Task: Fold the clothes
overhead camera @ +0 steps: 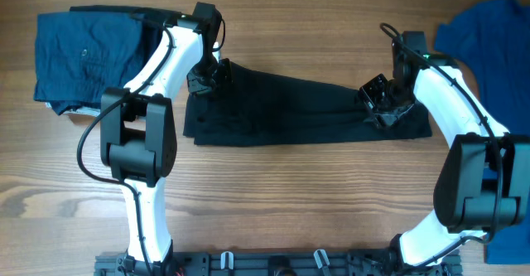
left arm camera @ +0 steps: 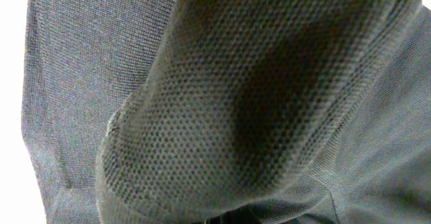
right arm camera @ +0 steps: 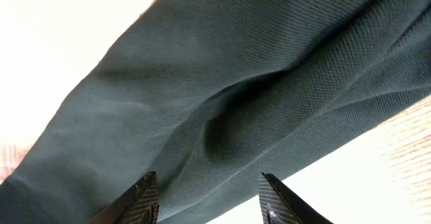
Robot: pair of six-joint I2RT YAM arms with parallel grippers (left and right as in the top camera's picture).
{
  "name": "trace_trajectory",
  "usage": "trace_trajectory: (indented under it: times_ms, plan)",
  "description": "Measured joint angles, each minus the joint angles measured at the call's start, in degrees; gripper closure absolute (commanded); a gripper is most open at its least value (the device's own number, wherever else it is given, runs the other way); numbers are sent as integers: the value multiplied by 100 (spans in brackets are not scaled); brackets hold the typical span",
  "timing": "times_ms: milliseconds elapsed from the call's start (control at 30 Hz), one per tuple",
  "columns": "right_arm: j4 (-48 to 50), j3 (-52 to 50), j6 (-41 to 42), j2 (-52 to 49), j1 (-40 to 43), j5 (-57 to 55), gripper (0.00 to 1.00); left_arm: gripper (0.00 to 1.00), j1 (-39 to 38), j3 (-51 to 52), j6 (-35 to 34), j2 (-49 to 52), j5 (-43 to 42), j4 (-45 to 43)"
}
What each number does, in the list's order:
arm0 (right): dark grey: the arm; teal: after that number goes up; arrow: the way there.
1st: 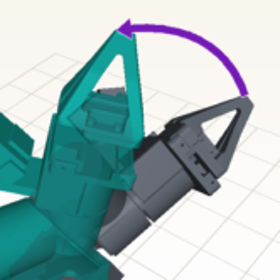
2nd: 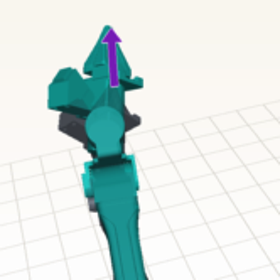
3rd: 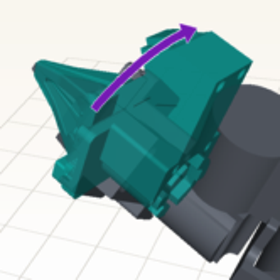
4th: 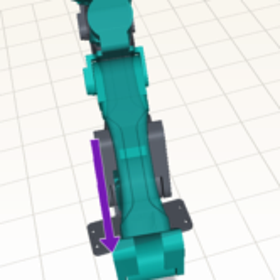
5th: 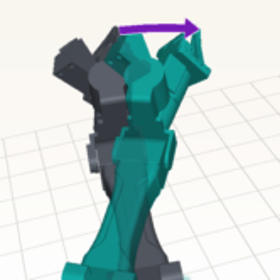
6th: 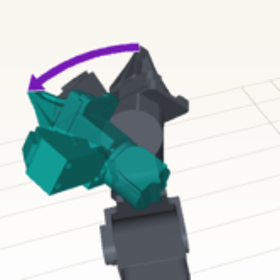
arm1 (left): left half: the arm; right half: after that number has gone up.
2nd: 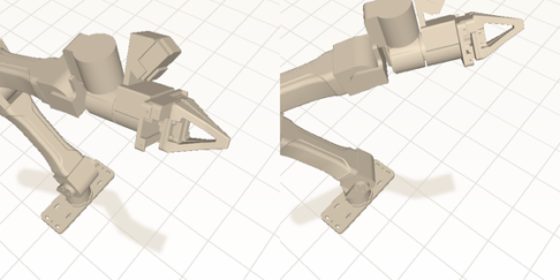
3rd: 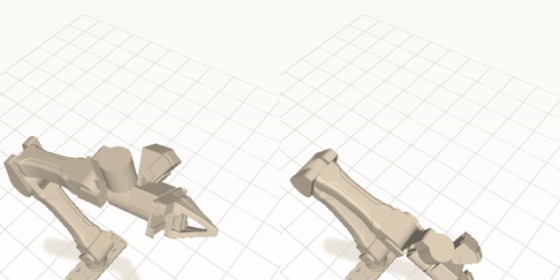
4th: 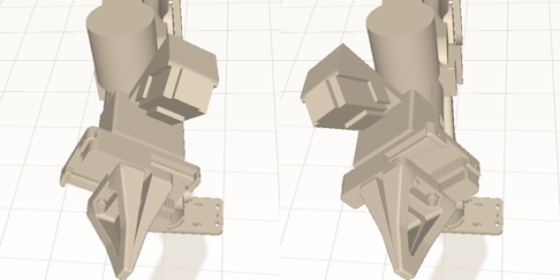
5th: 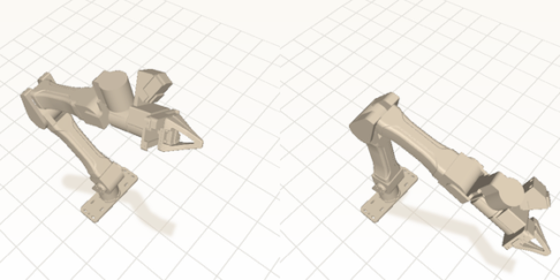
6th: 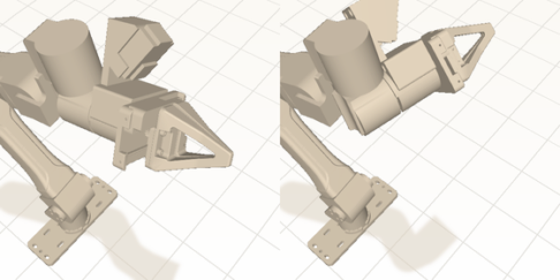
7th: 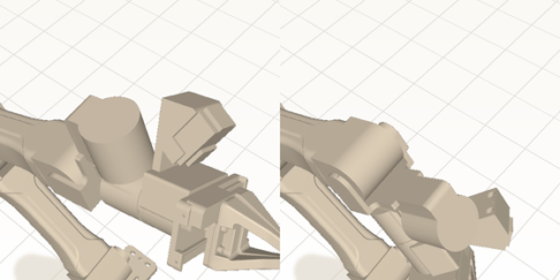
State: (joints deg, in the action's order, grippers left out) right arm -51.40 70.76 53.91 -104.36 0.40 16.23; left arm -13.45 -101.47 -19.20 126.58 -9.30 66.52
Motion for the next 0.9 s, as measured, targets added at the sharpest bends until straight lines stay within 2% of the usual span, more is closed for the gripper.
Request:
trace_trajectory:
  times_ms: [233,500,567,733,900]
  plan:
    - [435,-367,282,0,0,-2,59,93,0,0,0,0,0,0]
    - [562,-369,350,0,0,-2,60,93,0,2,0,0,0,0]
    - [551,-369,348,0,0,-2,64,93,0,2,2,0,0,0]
    - [522,-369,356,0,0,-2,82,93,0,0,2,0,52,0]
    - [564,-369,420,0,0,-2,89,93,0,0,2,0,90,0]
